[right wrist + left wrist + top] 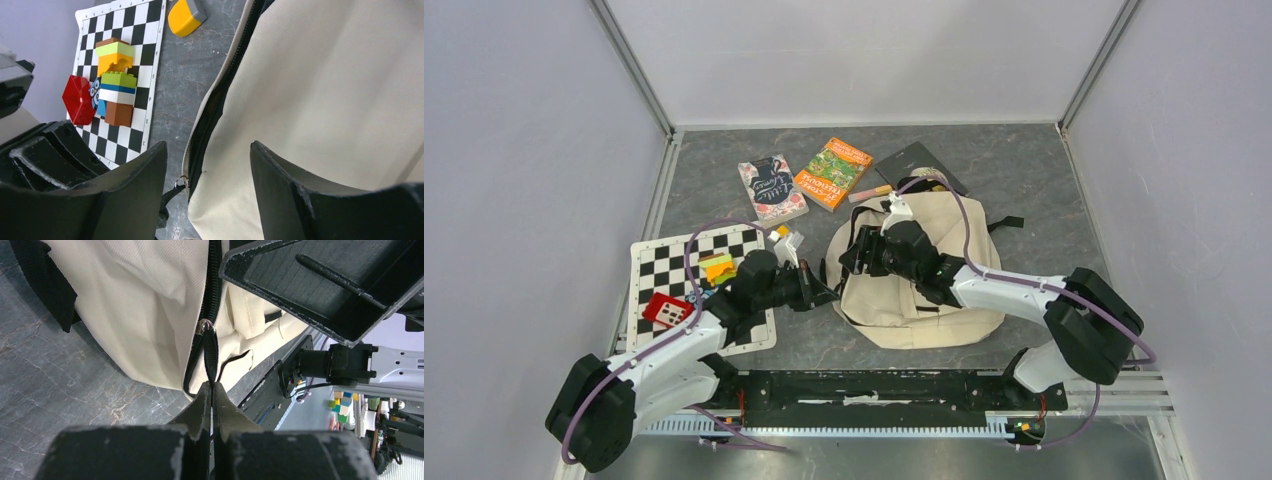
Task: Pack the student bag
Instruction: Unzip the student bag at the center of the board.
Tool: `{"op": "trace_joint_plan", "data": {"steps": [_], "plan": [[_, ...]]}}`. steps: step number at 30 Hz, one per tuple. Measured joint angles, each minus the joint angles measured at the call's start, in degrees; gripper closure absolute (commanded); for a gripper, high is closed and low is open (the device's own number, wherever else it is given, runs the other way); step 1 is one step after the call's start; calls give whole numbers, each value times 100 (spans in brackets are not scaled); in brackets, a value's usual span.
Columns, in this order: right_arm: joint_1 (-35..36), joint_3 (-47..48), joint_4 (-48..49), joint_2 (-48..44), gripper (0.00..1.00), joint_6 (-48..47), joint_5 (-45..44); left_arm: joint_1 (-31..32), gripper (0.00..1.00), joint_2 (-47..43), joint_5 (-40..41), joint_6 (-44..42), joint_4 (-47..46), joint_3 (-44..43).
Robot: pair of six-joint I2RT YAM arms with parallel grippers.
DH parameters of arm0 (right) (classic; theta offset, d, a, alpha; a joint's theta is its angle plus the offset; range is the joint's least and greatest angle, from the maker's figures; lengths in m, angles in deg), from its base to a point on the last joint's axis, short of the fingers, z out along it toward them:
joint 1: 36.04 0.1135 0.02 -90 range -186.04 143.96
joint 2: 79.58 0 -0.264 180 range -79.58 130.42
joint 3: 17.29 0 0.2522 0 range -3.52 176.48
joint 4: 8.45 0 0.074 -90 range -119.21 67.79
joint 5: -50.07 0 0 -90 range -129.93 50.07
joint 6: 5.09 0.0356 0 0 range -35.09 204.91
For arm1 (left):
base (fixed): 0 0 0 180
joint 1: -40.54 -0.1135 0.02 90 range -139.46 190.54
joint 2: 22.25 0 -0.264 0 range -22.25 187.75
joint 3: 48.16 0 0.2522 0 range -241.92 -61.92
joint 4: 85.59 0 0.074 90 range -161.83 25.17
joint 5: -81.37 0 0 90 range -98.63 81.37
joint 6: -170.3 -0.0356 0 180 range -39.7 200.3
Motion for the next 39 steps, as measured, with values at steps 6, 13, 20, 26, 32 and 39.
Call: {"op": "trace_joint_plan", "data": {"steps": [6,13,20,26,32,39], "plan": [[273,575,-577,376,48,-70,-348,0,98,-2,4,2,74,31],[431,1040,-1064,726,80,-170,-752,0,98,-33,7,-4,289,31],[452,1040,-1139,750,100,-107,-1012,0,98,-57,-13,-31,420,31],[474,1128,-1141,748,100,-57,-1220,2,98,-203,-133,-92,448,31],[466,1663,-1268,793,100,-125,-1368,151,98,-511,-162,-96,442,52],[442,2212,-1327,1091,100,-258,-1449,507,98,-717,-44,-61,197,334]]}}
